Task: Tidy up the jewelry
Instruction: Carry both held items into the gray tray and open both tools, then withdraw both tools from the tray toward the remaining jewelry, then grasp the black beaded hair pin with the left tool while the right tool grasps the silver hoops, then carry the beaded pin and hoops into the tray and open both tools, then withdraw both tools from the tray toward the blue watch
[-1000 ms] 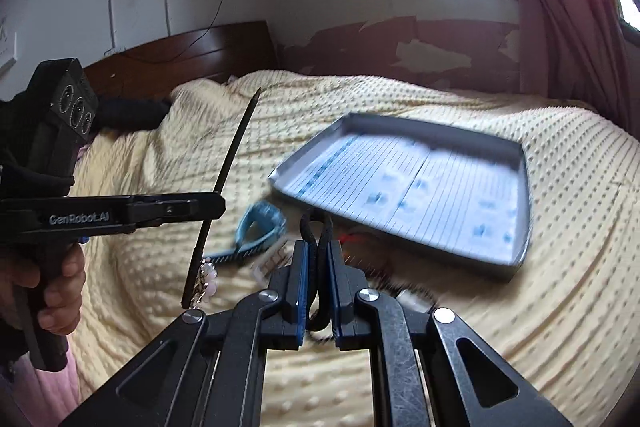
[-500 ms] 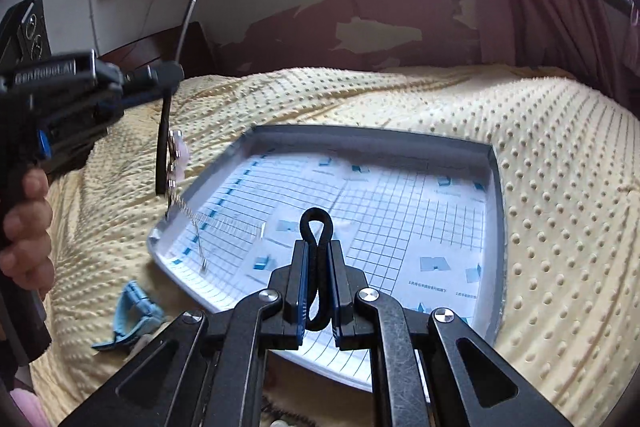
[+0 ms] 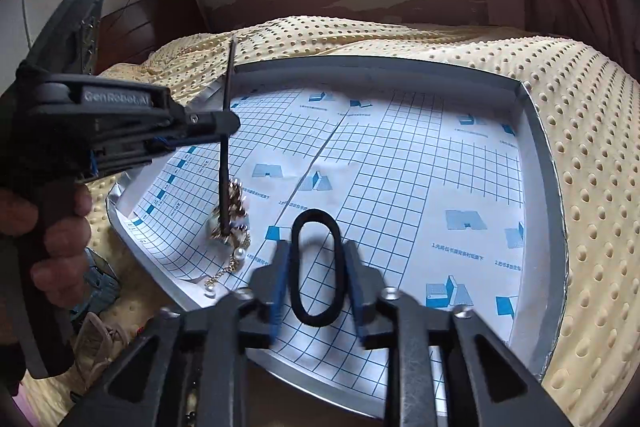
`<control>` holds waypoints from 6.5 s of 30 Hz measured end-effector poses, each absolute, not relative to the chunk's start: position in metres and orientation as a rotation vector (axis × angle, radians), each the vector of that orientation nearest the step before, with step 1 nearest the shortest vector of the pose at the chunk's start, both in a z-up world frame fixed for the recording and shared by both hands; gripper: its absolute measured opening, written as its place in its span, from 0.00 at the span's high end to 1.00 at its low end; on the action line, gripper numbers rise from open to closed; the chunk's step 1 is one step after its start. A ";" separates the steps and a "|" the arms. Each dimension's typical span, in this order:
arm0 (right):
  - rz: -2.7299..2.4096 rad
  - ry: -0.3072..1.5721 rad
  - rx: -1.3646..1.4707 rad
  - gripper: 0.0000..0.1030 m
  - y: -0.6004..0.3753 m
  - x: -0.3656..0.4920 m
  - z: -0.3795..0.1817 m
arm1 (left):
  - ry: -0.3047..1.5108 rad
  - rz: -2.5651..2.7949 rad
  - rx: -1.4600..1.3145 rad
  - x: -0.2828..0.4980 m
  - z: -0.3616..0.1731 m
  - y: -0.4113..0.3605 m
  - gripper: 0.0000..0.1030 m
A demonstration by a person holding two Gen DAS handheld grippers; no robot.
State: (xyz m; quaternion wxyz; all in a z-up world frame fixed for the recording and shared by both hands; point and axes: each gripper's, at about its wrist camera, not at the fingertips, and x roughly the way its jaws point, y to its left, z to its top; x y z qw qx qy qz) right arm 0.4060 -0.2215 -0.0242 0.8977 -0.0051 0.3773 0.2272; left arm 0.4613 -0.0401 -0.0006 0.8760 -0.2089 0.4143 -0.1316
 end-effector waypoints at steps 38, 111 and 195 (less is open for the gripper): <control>0.322 0.411 0.010 0.00 -0.247 0.118 0.057 | 0.434 -0.257 -0.202 0.126 0.057 -0.011 0.02; 0.498 0.807 -0.229 0.55 -0.228 0.256 -0.042 | 0.948 -0.404 -0.151 0.201 -0.061 -0.021 0.86; 0.501 0.515 0.112 0.00 -0.246 0.210 0.064 | 0.486 -0.350 -0.330 0.221 0.080 0.004 0.03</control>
